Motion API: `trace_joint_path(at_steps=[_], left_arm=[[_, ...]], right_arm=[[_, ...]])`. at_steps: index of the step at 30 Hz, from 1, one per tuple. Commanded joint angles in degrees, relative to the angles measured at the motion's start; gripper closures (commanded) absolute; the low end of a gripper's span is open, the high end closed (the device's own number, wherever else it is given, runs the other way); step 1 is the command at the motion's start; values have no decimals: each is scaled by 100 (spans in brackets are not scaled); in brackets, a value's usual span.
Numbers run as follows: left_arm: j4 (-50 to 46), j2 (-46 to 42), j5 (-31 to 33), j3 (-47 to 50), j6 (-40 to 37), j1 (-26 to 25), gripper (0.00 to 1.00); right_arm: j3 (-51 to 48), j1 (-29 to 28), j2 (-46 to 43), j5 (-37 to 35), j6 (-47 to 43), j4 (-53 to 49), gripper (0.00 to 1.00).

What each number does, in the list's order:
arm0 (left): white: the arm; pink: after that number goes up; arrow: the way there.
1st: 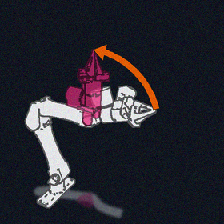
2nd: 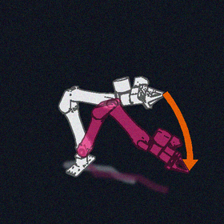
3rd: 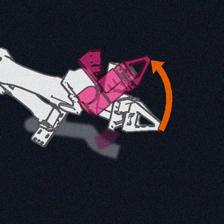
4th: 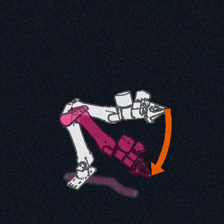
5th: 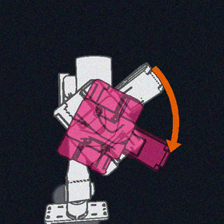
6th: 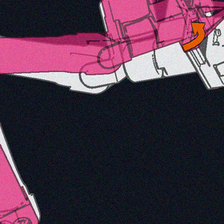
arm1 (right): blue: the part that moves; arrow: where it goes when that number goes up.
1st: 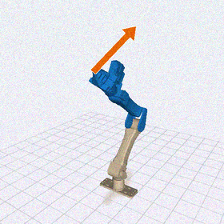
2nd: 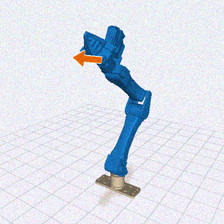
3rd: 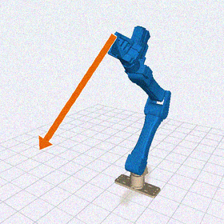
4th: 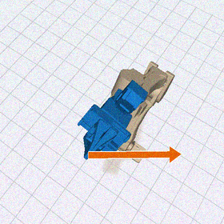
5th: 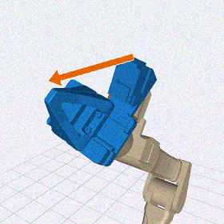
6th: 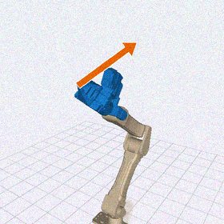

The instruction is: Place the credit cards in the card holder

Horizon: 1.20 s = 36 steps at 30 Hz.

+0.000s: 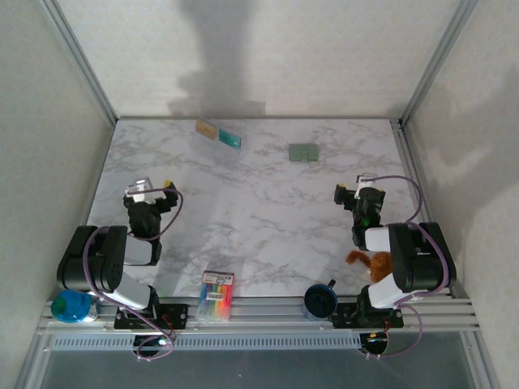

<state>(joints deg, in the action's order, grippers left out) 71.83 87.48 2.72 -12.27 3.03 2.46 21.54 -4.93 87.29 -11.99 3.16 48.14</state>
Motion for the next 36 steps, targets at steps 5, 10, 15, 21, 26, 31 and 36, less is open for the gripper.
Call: trace_joint_path(at_steps=[5, 10, 15, 21, 26, 31, 36], left_arm=[[-290, -313, -141, -185, -228, -99, 0], [-2629, -1512, 106, -949, -128, -507, 0], [-4099, -2323, -308, -1532, 505, -774, 0], [-5943, -2538, -106, -2282, 1356, -865, 0], [-6425, -2596, -325, -2429, 1671, -870, 1], [-7027, -2744, -431, -2463, 2927, -783, 0], [-7329, -2787, -887, -2448, 3181, -660, 0]], right_arm=[[70, -34, 65, -32, -70, -13, 1], [70, -34, 69, -28, -68, -7, 1], [71, -29, 69, -29, -70, -11, 1], [70, -23, 69, -23, -70, -15, 1], [288, -29, -706, -57, -35, -1184, 1], [1682, -33, -1549, -34, 1198, -4226, 1], [3014, 17, -1452, -36, 2811, -7057, 1]])
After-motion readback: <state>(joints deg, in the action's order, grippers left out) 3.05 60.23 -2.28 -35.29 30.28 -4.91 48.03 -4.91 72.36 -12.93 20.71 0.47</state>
